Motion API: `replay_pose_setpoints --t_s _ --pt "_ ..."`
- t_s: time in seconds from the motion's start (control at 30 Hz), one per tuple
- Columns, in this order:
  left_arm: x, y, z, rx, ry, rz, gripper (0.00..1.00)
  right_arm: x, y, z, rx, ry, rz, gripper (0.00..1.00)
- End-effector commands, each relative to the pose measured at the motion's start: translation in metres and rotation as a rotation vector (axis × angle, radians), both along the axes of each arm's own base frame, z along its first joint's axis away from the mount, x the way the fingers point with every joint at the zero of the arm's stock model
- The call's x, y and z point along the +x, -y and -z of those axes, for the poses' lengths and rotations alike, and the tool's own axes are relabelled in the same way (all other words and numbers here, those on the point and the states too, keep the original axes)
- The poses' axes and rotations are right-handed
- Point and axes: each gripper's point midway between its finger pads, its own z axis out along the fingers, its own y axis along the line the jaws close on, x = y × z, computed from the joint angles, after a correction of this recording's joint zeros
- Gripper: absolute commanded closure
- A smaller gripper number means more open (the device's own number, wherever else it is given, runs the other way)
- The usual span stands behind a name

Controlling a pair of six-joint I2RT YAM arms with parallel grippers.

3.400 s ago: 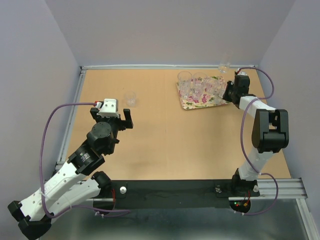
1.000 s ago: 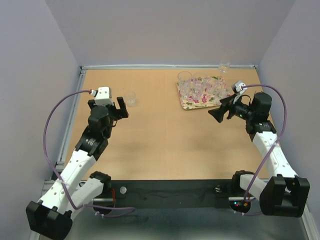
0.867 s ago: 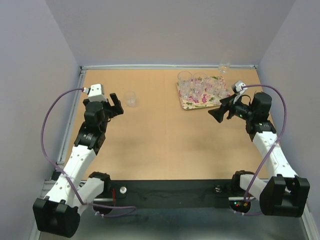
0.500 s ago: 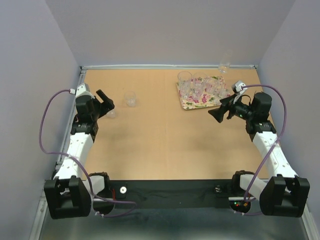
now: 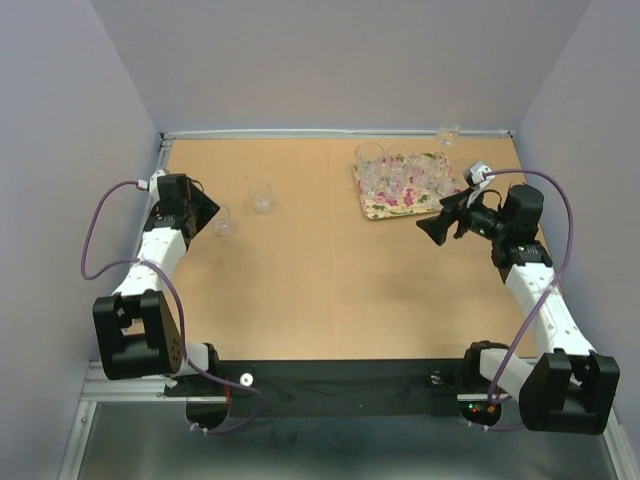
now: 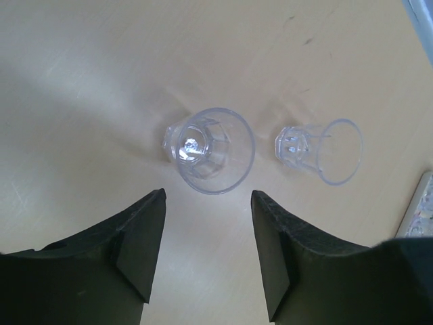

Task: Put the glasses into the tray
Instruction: Grab a glass with a robot arm

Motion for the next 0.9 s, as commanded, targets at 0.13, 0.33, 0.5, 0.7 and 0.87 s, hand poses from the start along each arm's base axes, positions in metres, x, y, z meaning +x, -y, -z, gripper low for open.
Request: replay_pose_setpoints --t_s 0.13,0.33,0.5,0.7,0.87 --pt "0.006 -0.019 -0.003 -0.014 -0.020 -0.114 0.41 0.003 0.005 -0.007 -0.010 0.043 0.015 0.00" --pt "0.013 -0.017 0.010 -0.031 -0.054 -0.099 0.42 0.003 0.006 -0.008 -0.011 0.045 0.020 0.00" --pt "0.020 -0.013 0.017 -0.052 -0.069 -0.077 0.46 0.004 0.006 -0.008 -0.010 0.044 0.023 0.00" --pt "0.022 -0.011 0.031 -0.058 -0.105 -0.070 0.57 0.004 0.007 -0.009 -0.009 0.047 0.026 0.00" --pt "0.020 -0.010 0.040 -0.063 -0.123 -0.068 0.60 0.003 0.008 -0.010 -0.008 0.048 0.028 0.00"
